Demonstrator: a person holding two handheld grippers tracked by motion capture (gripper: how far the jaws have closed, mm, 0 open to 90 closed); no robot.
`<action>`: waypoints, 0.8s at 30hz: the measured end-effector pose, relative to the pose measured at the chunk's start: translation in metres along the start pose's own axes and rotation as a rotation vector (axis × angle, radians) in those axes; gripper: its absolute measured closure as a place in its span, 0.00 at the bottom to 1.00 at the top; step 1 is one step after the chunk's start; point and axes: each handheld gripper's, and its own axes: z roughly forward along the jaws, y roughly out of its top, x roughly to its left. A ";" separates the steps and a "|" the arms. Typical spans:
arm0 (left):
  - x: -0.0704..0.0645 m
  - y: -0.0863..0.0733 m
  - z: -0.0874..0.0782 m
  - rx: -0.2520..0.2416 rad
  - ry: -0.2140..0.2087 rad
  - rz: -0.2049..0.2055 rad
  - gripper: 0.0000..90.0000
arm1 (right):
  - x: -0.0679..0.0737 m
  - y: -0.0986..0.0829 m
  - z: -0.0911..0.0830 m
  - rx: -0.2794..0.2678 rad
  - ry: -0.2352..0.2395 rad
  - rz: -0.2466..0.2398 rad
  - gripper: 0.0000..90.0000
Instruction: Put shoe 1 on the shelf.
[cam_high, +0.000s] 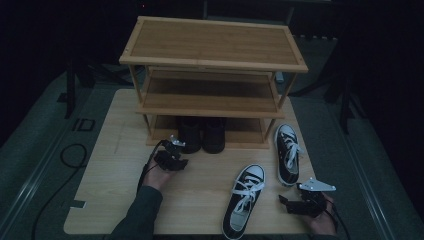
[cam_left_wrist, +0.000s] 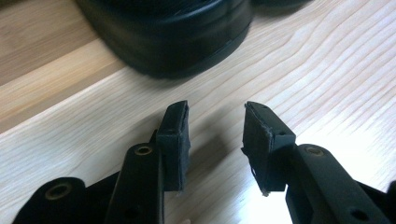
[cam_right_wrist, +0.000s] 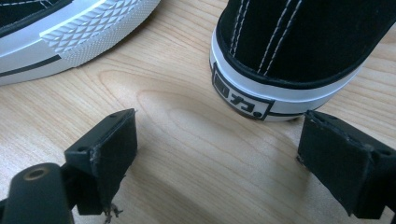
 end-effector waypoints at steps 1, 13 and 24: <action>0.003 -0.003 -0.001 -0.003 0.002 -0.004 0.67 | 0.000 0.000 0.000 0.000 0.000 0.000 0.13; 0.011 -0.014 -0.012 -0.028 0.015 -0.006 0.64 | 0.000 0.000 -0.001 -0.003 -0.008 0.004 0.15; 0.015 -0.025 -0.017 -0.050 0.018 -0.015 0.63 | 0.003 0.001 0.000 0.005 -0.023 0.021 0.14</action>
